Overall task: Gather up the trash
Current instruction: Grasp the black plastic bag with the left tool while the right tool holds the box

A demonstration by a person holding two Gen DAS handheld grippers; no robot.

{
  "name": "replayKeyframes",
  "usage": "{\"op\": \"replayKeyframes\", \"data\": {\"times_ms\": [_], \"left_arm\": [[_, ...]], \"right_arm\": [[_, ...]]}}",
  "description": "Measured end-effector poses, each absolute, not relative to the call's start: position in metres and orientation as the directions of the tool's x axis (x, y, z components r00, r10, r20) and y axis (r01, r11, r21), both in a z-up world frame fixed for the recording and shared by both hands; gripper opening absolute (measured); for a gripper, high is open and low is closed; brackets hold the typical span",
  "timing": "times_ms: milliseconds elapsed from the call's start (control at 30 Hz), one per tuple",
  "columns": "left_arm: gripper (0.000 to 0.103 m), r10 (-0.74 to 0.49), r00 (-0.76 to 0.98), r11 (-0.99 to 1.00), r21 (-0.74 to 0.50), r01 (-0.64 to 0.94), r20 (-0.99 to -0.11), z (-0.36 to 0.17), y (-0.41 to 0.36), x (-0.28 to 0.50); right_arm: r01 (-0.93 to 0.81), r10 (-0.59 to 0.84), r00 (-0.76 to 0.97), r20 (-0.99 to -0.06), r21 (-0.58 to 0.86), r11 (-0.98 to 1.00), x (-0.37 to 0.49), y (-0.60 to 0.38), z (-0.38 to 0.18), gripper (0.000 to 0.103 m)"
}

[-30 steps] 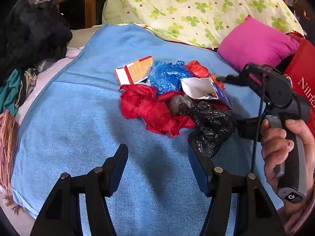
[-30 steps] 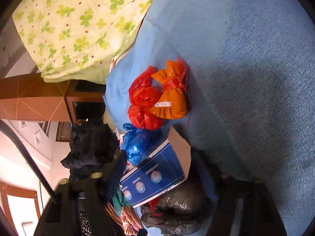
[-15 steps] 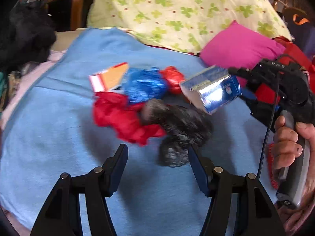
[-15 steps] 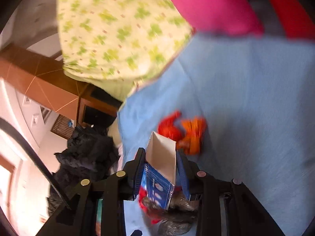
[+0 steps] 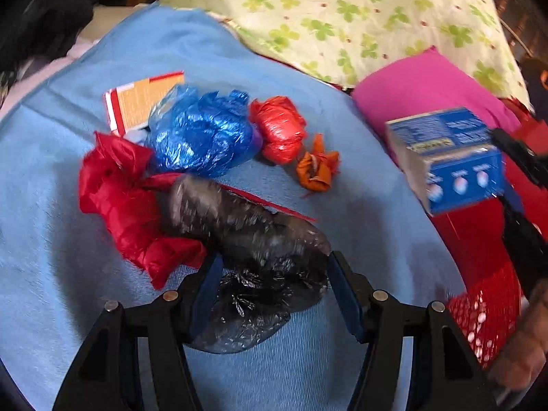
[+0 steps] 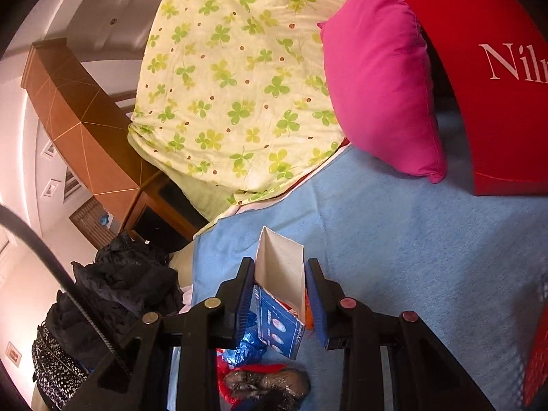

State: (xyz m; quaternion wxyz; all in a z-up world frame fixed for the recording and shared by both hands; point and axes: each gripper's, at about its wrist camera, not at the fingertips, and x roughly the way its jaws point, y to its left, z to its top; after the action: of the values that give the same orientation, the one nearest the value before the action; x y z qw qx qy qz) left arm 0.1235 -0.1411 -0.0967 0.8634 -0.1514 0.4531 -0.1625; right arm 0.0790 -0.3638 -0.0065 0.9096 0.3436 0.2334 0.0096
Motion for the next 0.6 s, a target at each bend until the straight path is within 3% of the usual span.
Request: {"op": "replayKeyframes", "data": {"times_ms": [67,133,200,333,600], "left_arm": [[0.064,-0.420,0.533,0.897,-0.425,0.122,-0.734,-0.102,-0.142,0.128],[0.056,-0.437,0.530,0.884,-0.457,0.101,-0.727,-0.106,-0.141,0.133],[0.032,-0.450,0.520,0.875,-0.474,0.095,-0.726,-0.110,-0.140,0.136],[0.008,-0.498,0.506,0.850,-0.511,0.124,-0.704,-0.110,-0.138,0.134],[0.008,-0.530,0.548,0.845,-0.463,0.269,-0.648,-0.080,-0.130,0.109]], "right_arm": [[0.137,0.179,0.890,-0.419,0.622,0.771,0.079,-0.361,-0.006,0.033],[0.132,0.177,0.890,-0.420,0.610,0.781,0.079,-0.358,-0.006,0.033],[0.127,0.173,0.891,-0.420,0.596,0.793,0.078,-0.354,-0.005,0.033],[0.128,0.153,0.893,-0.423,0.566,0.814,0.075,-0.349,-0.003,0.033],[0.118,0.134,0.901,-0.414,0.530,0.840,0.065,-0.346,0.001,0.033]]}}
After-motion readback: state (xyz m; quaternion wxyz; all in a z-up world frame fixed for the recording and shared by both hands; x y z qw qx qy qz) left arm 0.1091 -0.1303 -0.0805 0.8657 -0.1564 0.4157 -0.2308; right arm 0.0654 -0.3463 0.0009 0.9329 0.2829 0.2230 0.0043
